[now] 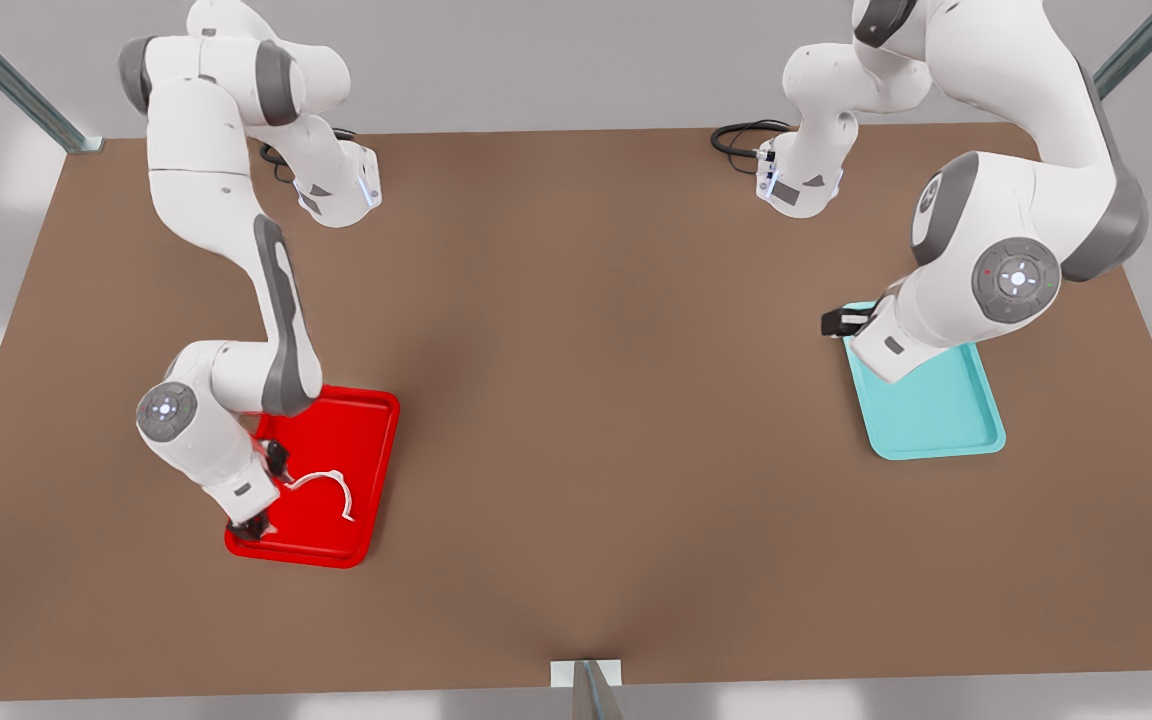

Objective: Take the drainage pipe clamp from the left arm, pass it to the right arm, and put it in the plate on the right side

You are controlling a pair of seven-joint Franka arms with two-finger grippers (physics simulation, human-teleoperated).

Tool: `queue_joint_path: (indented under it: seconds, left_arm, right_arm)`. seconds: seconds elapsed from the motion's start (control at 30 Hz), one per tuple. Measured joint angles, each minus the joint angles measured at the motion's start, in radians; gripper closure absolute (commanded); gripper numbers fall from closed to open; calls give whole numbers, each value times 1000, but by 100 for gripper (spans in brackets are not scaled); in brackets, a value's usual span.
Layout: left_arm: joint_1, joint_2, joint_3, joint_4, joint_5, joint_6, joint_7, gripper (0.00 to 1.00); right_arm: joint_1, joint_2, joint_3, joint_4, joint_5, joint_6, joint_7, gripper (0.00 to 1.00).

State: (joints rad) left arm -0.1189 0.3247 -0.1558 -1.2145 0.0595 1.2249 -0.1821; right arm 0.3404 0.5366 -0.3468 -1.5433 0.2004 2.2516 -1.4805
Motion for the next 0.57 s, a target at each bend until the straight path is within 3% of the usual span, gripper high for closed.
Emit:
queue_joint_path:
  seconds: [0.17,0.23,0.3,0.4,0.57]
  left_arm:
    - [2,0,0,-5,9,-2,39,0]
    - [-3,0,-2,-8,11,-3,45,0]
    - [-5,-1,-11,-8,11,-5,48,0]
    - [-6,1,-22,-9,12,-12,49,0]
    - [-10,5,-28,-10,10,-22,48,0]
  right_arm:
    - [-1,-28,-31,388,-126,-490,341,0]
    - [-162,-152,196,325,-198,-623,475,0]
    - [-292,-286,334,138,-243,-671,597,0]
    - [-331,-339,382,65,-276,-708,756,0]
    - [-333,-345,389,54,-292,-737,969,0]
